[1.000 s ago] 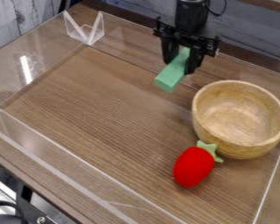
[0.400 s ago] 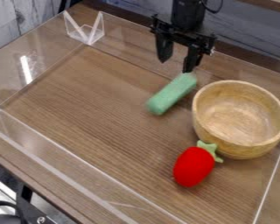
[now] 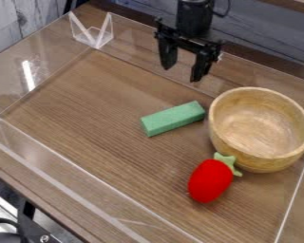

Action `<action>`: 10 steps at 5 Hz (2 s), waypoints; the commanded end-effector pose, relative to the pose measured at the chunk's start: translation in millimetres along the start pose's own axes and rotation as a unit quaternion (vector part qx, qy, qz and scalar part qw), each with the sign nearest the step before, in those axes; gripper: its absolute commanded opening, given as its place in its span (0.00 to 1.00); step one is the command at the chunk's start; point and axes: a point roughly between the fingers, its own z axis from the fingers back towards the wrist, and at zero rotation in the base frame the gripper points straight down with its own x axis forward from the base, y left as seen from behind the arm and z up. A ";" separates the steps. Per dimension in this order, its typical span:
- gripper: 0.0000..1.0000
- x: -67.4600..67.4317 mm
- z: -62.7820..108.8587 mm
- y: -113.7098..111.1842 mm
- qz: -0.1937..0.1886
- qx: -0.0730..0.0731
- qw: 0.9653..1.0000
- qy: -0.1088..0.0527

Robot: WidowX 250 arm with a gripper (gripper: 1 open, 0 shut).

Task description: Remove the green block from the brown bowl and put it on the table

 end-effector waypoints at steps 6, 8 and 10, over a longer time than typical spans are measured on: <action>1.00 -18.8 -65.2 0.8 -0.026 0.005 0.997 0.066; 0.00 -30.9 -54.7 -6.7 0.025 0.001 0.998 0.064; 0.00 -34.4 -19.8 -14.0 0.087 -0.003 0.995 0.037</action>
